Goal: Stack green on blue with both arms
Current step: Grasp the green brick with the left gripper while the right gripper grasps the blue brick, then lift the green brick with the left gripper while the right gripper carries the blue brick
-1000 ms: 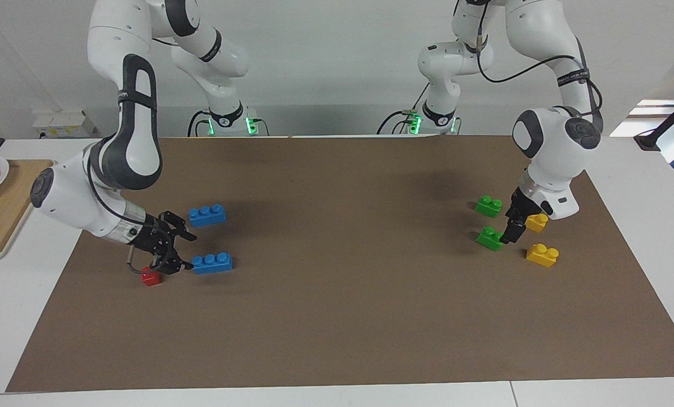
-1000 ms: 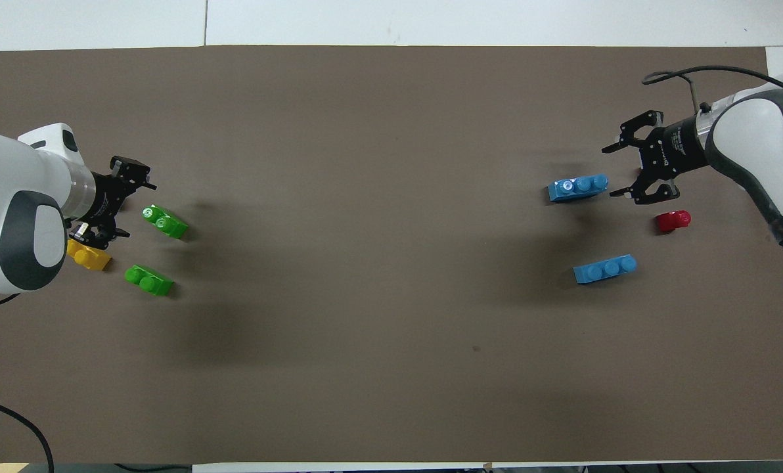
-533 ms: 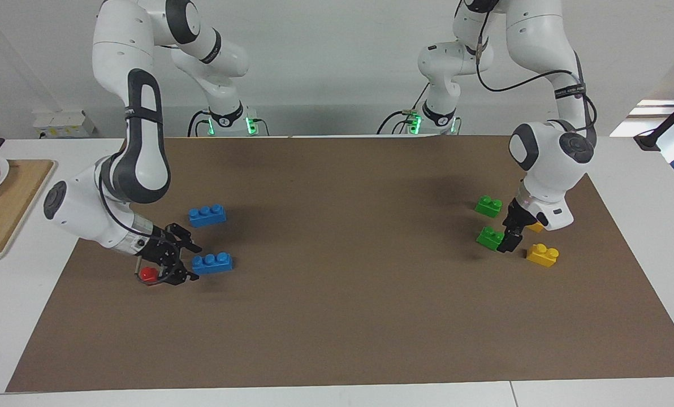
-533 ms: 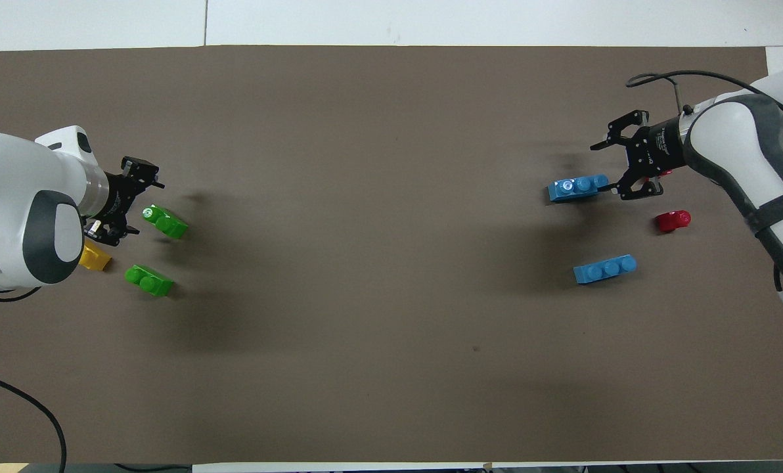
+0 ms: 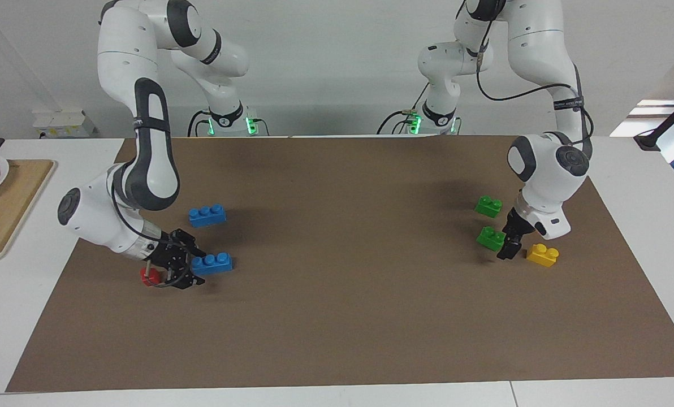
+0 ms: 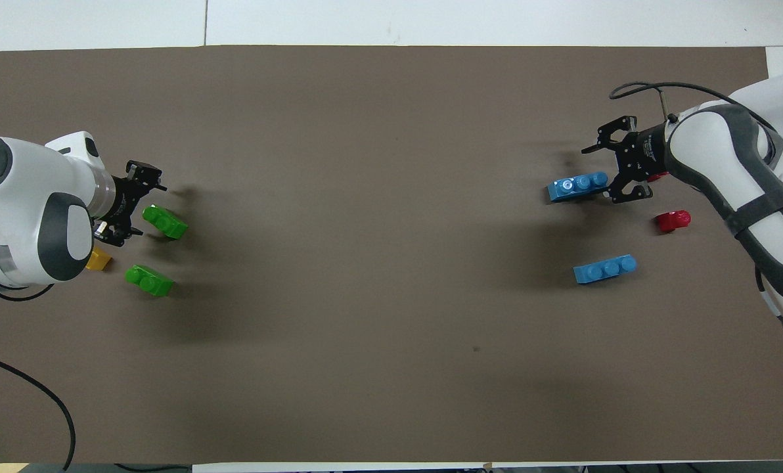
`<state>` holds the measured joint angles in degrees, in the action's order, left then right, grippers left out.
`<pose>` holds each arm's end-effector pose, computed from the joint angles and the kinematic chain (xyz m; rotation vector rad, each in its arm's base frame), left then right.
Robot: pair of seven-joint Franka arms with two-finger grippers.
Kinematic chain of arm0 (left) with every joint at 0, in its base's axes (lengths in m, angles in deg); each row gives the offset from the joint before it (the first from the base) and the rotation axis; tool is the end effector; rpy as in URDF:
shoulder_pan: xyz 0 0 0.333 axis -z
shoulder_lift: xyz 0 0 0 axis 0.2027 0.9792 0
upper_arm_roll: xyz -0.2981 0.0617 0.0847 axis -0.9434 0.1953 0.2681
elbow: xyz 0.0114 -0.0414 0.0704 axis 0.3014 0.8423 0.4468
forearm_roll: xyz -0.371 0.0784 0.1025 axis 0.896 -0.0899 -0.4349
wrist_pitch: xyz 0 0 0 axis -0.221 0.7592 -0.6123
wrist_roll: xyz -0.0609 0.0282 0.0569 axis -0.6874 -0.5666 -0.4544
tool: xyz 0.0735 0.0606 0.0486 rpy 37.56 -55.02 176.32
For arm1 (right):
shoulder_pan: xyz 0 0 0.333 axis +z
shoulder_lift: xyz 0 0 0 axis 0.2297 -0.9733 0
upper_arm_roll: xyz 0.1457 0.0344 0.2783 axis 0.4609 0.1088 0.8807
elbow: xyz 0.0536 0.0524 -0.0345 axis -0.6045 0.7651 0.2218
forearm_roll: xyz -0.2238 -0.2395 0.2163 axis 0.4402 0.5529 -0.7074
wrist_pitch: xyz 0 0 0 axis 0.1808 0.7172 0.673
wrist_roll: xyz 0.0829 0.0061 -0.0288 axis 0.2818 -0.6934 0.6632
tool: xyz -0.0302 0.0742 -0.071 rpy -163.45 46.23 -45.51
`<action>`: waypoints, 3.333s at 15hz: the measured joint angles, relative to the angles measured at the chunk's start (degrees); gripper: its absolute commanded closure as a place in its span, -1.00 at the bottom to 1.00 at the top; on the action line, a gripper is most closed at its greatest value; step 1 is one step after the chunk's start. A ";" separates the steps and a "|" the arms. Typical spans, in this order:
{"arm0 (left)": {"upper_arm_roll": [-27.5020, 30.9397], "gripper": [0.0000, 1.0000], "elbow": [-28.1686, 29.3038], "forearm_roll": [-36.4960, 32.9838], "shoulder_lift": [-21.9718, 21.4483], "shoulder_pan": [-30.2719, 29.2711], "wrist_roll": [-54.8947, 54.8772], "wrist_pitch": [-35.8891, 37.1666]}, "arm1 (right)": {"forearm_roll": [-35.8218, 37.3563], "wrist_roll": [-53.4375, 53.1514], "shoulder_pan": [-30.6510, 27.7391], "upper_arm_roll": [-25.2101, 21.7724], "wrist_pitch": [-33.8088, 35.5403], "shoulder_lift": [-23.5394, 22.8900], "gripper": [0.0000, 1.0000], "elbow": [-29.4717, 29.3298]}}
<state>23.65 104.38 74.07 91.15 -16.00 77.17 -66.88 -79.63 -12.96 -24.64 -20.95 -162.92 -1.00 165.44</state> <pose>0.6006 0.0044 0.3096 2.6937 1.5054 0.0343 0.6645 -0.0378 0.3022 -2.1129 1.8033 0.4273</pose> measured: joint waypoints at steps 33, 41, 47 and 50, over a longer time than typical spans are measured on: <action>-0.91 1.00 -2.26 -0.13 -0.30 0.69 3.55 2.29 | -0.17 -22.99 12.44 1.82 9.66 4.05 1.00 -13.66; -1.47 1.00 -14.81 -0.13 -1.96 9.66 25.28 16.79 | -0.17 -37.67 26.23 2.22 -4.20 3.60 1.00 -11.37; -1.70 1.00 -18.95 -0.13 -3.99 17.97 40.19 22.97 | -0.47 -39.31 30.78 2.25 -14.59 3.06 1.00 -4.00; -1.73 1.00 -18.90 -0.14 -4.02 21.49 45.98 23.02 | -1.48 -39.36 31.67 2.25 -18.36 2.47 1.00 -1.03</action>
<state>21.92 85.48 73.93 87.13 5.49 123.14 -43.86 -81.11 -52.32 7.03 -18.70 -181.28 1.46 164.42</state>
